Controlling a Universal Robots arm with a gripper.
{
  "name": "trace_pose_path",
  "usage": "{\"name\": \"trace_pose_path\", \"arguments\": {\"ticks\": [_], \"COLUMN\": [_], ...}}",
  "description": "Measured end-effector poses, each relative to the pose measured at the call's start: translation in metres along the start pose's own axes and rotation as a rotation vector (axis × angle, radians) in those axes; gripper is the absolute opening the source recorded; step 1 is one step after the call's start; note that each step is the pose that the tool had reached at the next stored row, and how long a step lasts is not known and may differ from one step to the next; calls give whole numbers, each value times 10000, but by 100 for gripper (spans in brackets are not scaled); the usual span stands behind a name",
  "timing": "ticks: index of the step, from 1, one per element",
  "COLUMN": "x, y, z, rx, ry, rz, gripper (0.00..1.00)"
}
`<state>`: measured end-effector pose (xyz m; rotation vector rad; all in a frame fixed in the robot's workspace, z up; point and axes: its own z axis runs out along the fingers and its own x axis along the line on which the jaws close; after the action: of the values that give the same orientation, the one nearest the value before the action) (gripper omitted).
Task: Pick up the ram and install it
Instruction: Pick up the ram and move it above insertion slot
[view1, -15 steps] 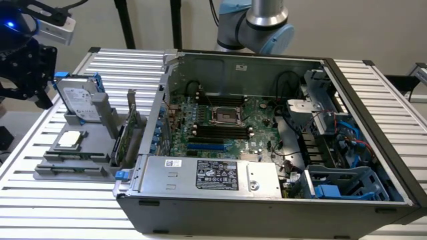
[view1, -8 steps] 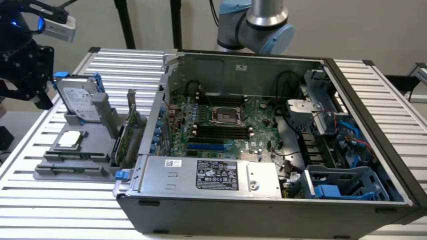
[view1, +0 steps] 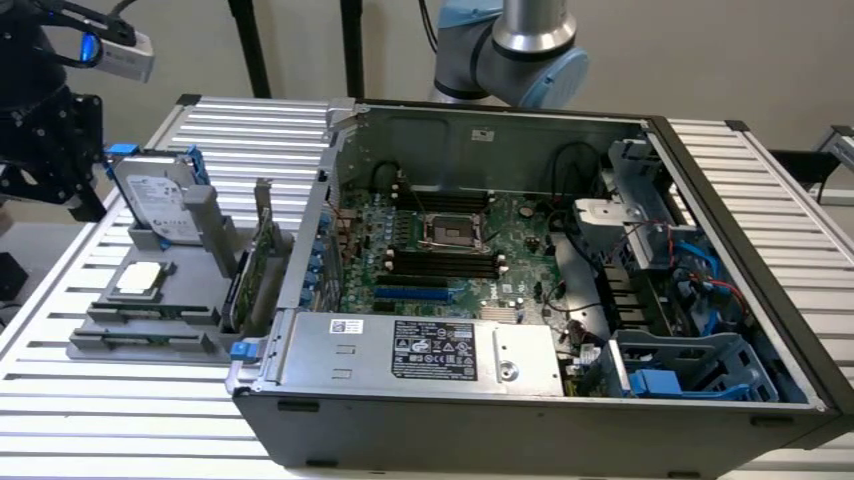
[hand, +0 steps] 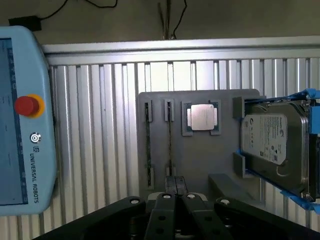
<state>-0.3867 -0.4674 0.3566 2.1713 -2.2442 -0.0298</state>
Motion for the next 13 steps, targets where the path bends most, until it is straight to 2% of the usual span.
{"name": "trace_pose_path", "arguments": {"ticks": [5,13], "x": [22,62], "y": [10,21], "z": [22,72], "rx": [-42,-45], "ry": [9,10], "rz": [-299,-318], "gripper": [11,11]}}
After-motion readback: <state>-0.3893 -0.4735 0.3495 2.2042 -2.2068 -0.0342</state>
